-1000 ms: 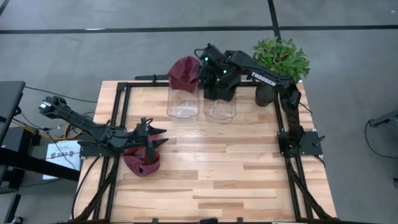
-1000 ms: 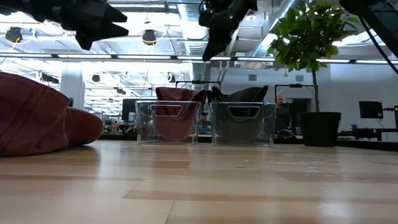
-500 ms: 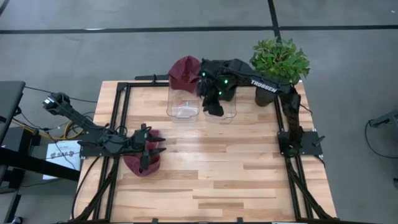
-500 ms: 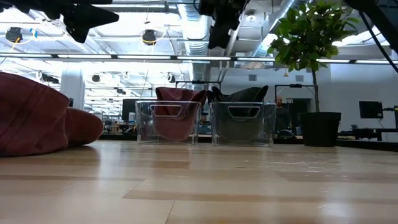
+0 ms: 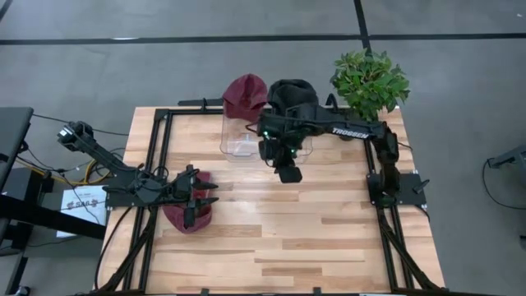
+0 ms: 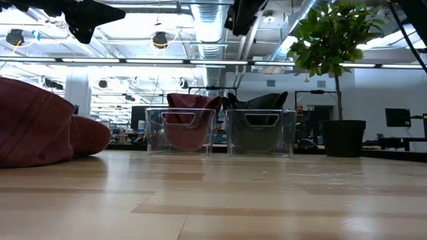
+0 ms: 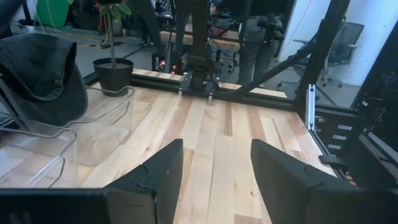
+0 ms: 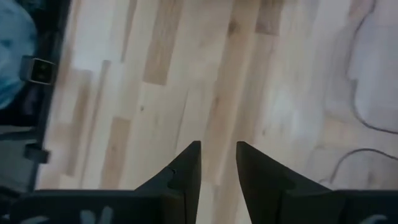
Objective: Pick & Place hat
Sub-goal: Put the red cap into the left transparent bin
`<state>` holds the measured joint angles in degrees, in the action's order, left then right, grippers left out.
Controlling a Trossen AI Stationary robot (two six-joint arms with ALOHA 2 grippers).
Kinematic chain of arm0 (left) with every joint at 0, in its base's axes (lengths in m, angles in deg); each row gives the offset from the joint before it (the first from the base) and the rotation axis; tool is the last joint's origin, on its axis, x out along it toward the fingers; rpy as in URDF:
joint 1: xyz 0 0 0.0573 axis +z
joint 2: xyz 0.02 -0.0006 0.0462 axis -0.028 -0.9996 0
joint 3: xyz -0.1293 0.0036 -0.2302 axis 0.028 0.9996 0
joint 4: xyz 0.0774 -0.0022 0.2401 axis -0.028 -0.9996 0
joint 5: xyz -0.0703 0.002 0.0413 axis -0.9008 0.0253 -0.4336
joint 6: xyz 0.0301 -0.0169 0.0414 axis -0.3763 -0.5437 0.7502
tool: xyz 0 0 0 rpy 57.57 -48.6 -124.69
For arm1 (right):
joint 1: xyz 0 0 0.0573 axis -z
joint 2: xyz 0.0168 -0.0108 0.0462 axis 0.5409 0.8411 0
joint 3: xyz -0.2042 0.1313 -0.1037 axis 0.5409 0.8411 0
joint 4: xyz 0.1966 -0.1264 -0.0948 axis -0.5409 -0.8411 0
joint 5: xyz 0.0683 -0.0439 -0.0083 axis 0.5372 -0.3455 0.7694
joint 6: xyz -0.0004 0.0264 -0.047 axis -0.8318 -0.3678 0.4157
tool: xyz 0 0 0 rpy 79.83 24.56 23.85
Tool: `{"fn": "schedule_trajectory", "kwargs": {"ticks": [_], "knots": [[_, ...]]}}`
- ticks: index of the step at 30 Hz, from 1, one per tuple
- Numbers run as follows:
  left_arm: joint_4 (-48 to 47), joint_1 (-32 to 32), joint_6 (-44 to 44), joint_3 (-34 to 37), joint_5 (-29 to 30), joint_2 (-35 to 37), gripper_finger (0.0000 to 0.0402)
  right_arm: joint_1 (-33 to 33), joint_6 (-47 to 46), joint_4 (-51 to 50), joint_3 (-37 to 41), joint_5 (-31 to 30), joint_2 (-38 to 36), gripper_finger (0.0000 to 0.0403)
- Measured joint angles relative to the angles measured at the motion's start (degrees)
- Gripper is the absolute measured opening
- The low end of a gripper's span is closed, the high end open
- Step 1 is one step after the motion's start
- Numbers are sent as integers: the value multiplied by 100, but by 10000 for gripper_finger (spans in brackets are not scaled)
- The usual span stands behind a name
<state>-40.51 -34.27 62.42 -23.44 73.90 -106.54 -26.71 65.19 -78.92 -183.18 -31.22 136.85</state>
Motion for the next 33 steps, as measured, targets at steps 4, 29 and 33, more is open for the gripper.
{"fn": "schedule_trajectory", "kwargs": {"ticks": [4, 29, 33], "knots": [[2, 2, 0, 0, 0, 0, 187, -282, -170, 147, 0, -627, -308, 91], [135, -3, 20, 2, 0, 4, 187, -1092, -2233, 10623, 9546, -3371, -5143, 91], [161, -3, 115, 2, 0, 4, 187, -1121, -2275, 11526, 10206, -3336, -4933, 91]]}}
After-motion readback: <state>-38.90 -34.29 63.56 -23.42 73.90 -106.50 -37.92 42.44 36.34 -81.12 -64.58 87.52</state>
